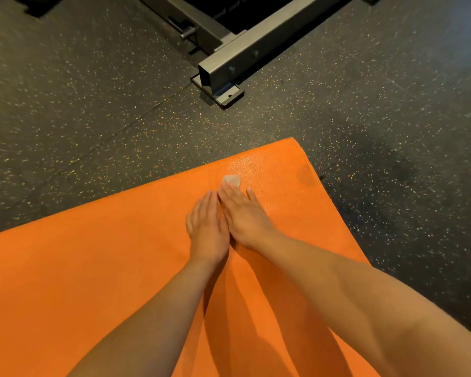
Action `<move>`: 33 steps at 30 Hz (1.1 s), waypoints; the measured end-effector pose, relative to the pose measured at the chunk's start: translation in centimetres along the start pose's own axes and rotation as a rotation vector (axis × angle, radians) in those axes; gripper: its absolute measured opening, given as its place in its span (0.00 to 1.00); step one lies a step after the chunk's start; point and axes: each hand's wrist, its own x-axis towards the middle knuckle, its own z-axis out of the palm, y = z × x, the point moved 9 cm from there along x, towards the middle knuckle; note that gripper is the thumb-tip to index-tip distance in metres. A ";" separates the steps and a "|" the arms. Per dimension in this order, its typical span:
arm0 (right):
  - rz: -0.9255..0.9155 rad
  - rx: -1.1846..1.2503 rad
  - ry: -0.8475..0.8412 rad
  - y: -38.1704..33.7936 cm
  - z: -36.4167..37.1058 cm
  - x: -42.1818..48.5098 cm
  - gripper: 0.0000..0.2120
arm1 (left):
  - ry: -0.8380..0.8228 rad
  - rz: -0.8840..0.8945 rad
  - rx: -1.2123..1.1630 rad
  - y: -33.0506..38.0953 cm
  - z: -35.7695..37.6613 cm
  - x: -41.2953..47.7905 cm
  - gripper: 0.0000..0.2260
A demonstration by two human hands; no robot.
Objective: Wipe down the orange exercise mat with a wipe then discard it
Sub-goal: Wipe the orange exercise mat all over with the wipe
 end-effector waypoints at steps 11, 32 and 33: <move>0.006 0.245 -0.194 -3.7 3.9 -15.2 0.24 | -0.155 -0.033 -0.110 1.5 -0.2 -14.9 0.22; 0.574 1.364 0.137 -8.7 1.4 -35.8 0.19 | -0.216 -0.368 -0.582 5.4 -5.6 -33.3 0.12; 0.559 1.308 0.137 -8.9 1.4 -36.1 0.20 | -0.175 -0.394 -0.603 5.1 -5.9 -33.6 0.13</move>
